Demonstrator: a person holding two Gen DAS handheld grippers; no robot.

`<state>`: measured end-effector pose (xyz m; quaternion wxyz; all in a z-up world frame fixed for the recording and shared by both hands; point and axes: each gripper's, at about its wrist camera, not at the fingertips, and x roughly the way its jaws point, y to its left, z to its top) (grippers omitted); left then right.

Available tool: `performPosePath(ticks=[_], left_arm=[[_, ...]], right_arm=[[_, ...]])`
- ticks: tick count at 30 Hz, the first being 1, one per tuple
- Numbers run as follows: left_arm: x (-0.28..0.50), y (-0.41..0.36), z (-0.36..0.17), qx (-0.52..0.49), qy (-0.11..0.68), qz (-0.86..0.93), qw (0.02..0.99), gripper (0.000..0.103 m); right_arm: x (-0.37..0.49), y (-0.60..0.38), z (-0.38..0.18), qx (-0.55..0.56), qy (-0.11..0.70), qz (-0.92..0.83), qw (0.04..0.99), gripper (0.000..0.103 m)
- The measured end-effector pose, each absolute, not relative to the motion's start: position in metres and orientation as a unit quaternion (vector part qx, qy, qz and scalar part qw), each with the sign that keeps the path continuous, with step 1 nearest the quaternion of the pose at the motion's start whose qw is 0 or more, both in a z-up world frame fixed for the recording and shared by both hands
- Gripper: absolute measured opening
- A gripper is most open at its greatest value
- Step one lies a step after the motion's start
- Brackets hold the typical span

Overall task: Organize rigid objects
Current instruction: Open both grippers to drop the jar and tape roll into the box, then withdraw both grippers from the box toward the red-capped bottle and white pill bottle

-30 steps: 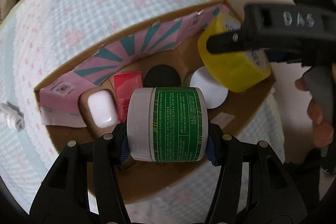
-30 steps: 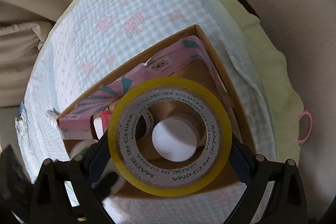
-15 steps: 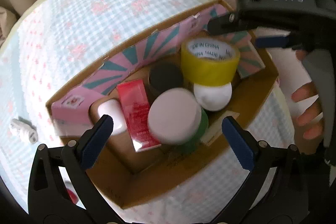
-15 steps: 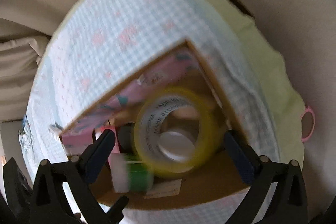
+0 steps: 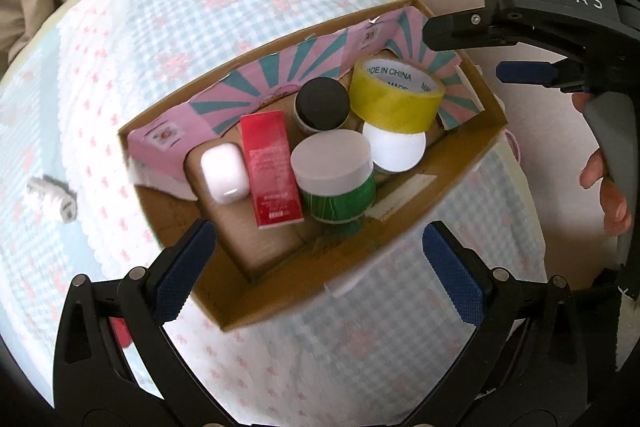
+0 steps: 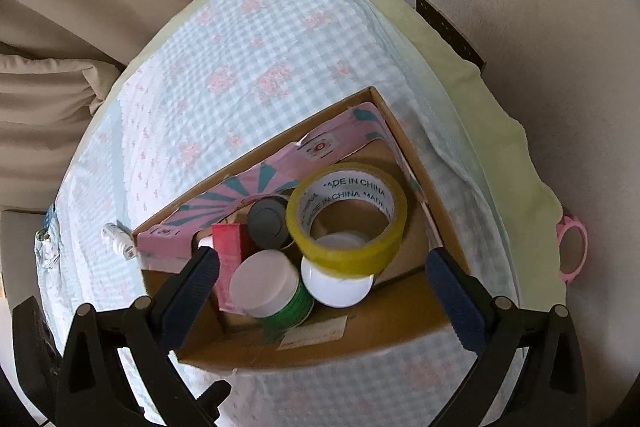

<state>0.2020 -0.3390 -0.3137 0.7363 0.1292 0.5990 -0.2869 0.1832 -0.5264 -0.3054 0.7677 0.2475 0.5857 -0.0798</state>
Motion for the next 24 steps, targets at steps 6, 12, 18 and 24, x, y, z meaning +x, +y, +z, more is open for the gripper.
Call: performPosePath(ticks=[6,12,18,24], left_arm=[[0.180,-0.320,-0.291,0.111,0.589,-0.280,0.750,0.103],[0.158,-0.281,-0.260,0.081,0.574,-0.245,0.777,0.103],[0.146,-0.231,-0.221,0.059,0.550,-0.196,0.810,0.103],[0.141,-0.176,-0.190,0.017,0.536,-0.137,0.833,0.103]], right_arm=[[0.169,-0.510,-0.280,0.227,0.571,-0.071,0.786,0.103],[0.150,-0.494,-0.256,0.209,0.557,-0.062,0.801,0.103],[0.135,-0.475,-0.228,0.177,0.553,-0.054,0.812,0.103],[0.126,-0.453,-0.208,0.172,0.549,-0.036,0.817,0.103]])
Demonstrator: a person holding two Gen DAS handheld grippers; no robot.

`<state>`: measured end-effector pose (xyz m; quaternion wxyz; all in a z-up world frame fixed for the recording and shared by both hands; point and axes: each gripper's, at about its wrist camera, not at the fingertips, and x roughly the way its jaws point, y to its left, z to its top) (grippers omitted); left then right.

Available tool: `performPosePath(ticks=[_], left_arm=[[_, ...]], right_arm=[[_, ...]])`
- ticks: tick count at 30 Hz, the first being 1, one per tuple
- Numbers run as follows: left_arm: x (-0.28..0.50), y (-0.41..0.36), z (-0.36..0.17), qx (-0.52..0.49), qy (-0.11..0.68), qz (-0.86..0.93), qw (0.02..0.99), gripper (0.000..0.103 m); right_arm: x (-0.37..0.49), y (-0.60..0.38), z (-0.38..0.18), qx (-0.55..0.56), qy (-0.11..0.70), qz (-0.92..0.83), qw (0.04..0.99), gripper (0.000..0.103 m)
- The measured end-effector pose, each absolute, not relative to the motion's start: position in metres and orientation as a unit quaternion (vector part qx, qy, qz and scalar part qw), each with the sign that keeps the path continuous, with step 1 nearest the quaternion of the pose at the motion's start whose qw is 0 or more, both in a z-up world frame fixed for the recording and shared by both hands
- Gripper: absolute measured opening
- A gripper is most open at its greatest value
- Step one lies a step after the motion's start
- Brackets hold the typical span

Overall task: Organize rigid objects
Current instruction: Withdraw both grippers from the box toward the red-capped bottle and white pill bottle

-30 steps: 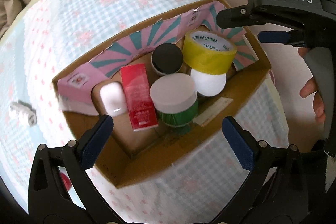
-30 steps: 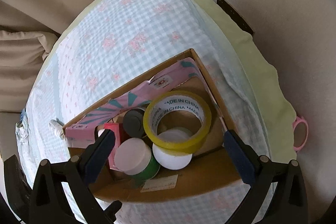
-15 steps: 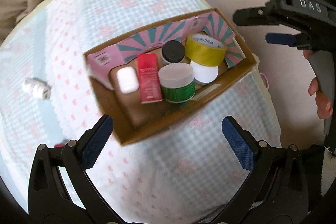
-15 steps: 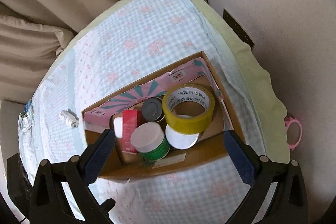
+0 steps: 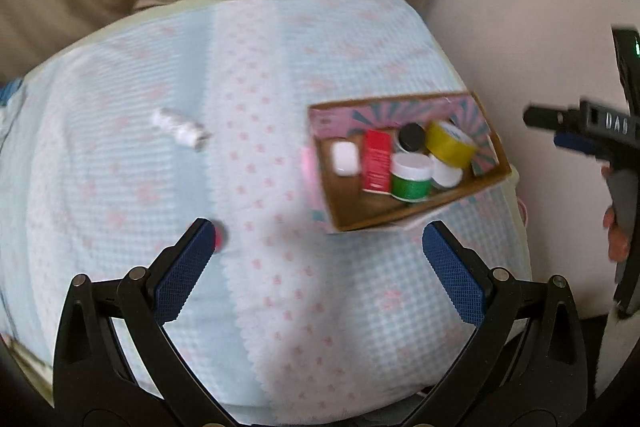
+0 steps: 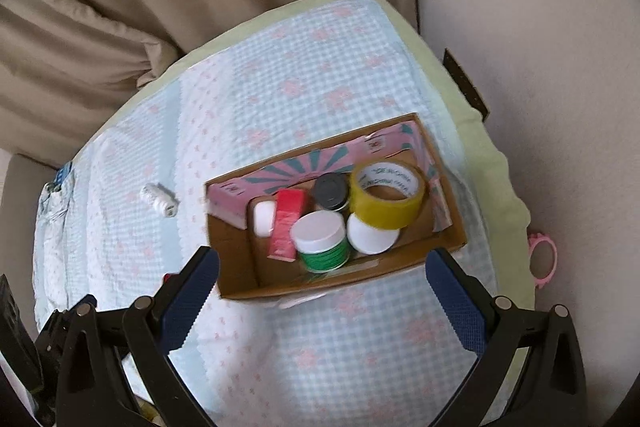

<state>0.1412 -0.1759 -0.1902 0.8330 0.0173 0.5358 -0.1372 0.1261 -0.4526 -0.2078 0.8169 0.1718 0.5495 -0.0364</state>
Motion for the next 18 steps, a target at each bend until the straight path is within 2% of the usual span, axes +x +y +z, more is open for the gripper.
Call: performPosePath(ticks=[8,18], left_arm=[[0.128,-0.101,-0.179,-0.033,0.529,-0.067,0.845,0.103],[0.132,-0.019,-0.220,-0.082,0.538,0.008,0.839,0.103]], right_arm=[[0.134,-0.394,-0.199,0.104,0.555,0.000,0.826,0.103],[0.176,-0.285,-0.197,-0.009,0.548,0.083,0.832,0.103]])
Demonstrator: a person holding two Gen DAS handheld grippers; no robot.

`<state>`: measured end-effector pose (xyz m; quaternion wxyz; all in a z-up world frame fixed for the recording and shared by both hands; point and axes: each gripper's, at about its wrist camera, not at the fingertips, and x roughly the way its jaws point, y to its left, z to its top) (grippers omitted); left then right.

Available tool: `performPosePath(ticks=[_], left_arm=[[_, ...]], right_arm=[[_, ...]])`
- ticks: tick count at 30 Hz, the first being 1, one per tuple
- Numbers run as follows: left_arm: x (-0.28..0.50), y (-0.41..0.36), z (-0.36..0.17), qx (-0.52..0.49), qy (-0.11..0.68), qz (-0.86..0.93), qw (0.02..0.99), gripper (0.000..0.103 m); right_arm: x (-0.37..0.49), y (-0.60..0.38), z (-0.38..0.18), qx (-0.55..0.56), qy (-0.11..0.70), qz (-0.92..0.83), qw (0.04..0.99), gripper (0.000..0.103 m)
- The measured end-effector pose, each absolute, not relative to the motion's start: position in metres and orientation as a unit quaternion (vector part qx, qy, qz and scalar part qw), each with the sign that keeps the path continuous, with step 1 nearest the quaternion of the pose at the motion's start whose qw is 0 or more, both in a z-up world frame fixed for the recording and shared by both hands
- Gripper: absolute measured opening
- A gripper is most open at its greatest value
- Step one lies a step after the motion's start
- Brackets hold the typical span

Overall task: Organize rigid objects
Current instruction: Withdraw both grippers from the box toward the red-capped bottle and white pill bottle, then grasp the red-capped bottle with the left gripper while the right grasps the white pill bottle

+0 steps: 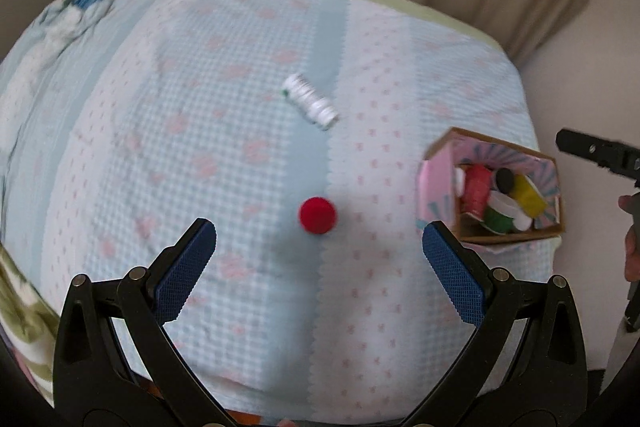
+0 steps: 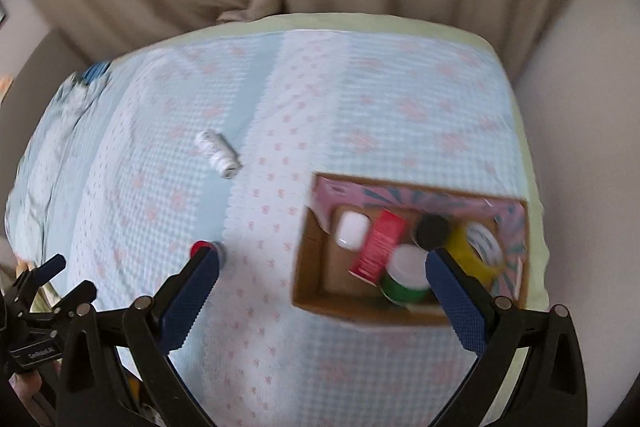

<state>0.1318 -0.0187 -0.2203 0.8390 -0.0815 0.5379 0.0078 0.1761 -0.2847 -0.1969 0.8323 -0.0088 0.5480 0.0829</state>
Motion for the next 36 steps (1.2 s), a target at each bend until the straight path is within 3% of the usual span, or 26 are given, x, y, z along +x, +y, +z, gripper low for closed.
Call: performPosePath(ticks=[11,22,26,32,36], left_arm=[[0.141,0.000,-0.286,-0.077,0.566,0.012,0.821,0.103],[0.169,-0.037,-0.394,-0.038,0.574,-0.007,0.818,0.102],[0.183,-0.047,-0.425,-0.013,0.579,-0.007,0.815,0.094],[0.192,-0.055,-0.450,-0.006,0.585,-0.008,0.811,0.091],[0.198,-0.059,-0.460,-0.006,0.594,-0.014,0.804,0.085]], right_arm=[[0.243,-0.183,-0.228,-0.078,0.561,0.164,0.808,0.103],[0.306,-0.101,-0.310,-0.184,0.557,0.265,0.766,0.103],[0.329,-0.078,-0.352,-0.223,0.565,0.292,0.739,0.103],[0.352,-0.048,-0.405,-0.270,0.580,0.315,0.701,0.102],[0.369,-0.031,-0.436,-0.274,0.603,0.317,0.679,0.097]])
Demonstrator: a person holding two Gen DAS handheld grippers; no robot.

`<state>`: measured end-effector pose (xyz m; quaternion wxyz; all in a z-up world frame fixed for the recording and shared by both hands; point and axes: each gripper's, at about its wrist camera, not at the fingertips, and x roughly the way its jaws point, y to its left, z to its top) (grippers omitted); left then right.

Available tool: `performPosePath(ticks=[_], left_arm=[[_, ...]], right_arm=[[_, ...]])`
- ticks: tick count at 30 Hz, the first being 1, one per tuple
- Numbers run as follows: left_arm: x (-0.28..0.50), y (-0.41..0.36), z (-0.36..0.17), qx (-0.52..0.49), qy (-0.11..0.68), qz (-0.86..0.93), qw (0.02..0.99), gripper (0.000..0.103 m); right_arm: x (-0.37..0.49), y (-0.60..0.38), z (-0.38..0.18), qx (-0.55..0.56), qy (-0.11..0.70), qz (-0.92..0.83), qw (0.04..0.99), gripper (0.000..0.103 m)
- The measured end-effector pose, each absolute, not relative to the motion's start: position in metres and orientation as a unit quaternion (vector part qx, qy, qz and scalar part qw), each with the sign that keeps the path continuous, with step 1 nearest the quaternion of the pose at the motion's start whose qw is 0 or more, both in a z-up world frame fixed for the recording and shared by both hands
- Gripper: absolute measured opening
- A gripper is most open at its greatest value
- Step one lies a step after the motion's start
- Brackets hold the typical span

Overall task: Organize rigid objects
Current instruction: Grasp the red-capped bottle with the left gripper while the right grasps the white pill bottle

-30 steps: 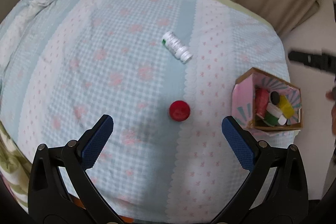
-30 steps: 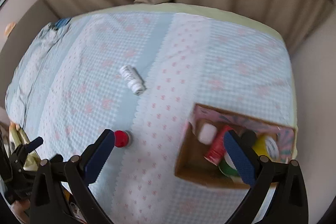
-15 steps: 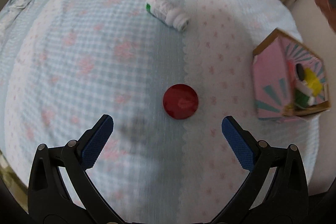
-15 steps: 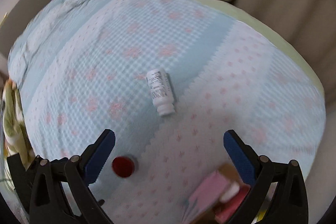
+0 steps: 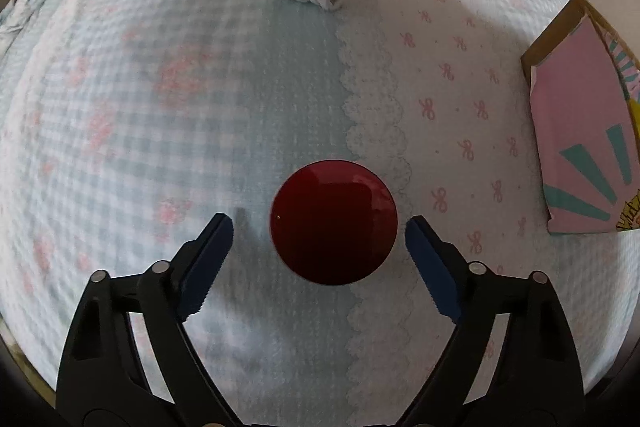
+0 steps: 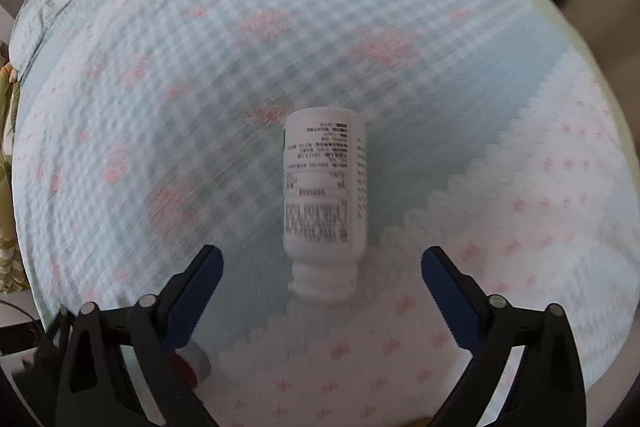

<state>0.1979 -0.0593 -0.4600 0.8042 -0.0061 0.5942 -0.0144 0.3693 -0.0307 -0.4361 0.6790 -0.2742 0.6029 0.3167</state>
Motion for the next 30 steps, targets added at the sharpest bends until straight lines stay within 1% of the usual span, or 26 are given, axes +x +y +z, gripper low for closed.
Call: performPosePath(ticks=[2,3,4,6,9,13,15,16,17,18,23,30], left_arm=[[0.199,-0.061,-0.462,-0.006,0.595,-0.016,0.803,0.083],[0.201,-0.060,-0.463,-0.006,0.596,-0.018,0.802,0.079],[0.202,-0.061,-0.465,-0.007,0.598,-0.019,0.801,0.077],[0.204,-0.062,-0.467,-0.008,0.600,-0.020,0.799,0.070],[0.206,-0.064,-0.470,-0.004,0.602,-0.023,0.798,0.067],[0.211,-0.068,-0.470,0.003,0.599,-0.026,0.800,0.066],[0.216,-0.072,-0.472,0.007,0.598,-0.031,0.801,0.051],[0.220,-0.074,-0.473,0.011,0.599,-0.034,0.800,0.051],[0.221,-0.075,-0.473,0.013,0.598,-0.036,0.801,0.051],[0.221,-0.075,-0.473,0.012,0.597,-0.039,0.802,0.051],[0.224,-0.069,-0.471,0.002,0.595,-0.045,0.802,0.051],[0.210,-0.056,-0.450,0.002,0.582,-0.041,0.812,0.051]], right_arm=[[0.377,-0.024,-0.447,-0.270,0.613,0.311,0.674,0.097],[0.381,-0.021,-0.452,-0.270,0.618,0.307,0.672,0.094],[0.384,-0.018,-0.456,-0.271,0.621,0.303,0.670,0.092],[0.389,-0.012,-0.464,-0.273,0.629,0.299,0.664,0.081],[0.393,-0.007,-0.472,-0.274,0.639,0.294,0.656,0.070],[0.395,0.000,-0.477,-0.285,0.635,0.288,0.658,0.065],[0.395,0.003,-0.479,-0.295,0.631,0.284,0.659,0.058],[0.396,0.004,-0.480,-0.299,0.630,0.283,0.659,0.055],[0.394,0.007,-0.480,-0.301,0.628,0.283,0.659,0.049],[0.393,0.009,-0.479,-0.300,0.627,0.285,0.660,0.046],[0.388,0.005,-0.478,-0.299,0.623,0.283,0.665,0.046],[0.372,-0.015,-0.461,-0.252,0.632,0.284,0.676,0.046]])
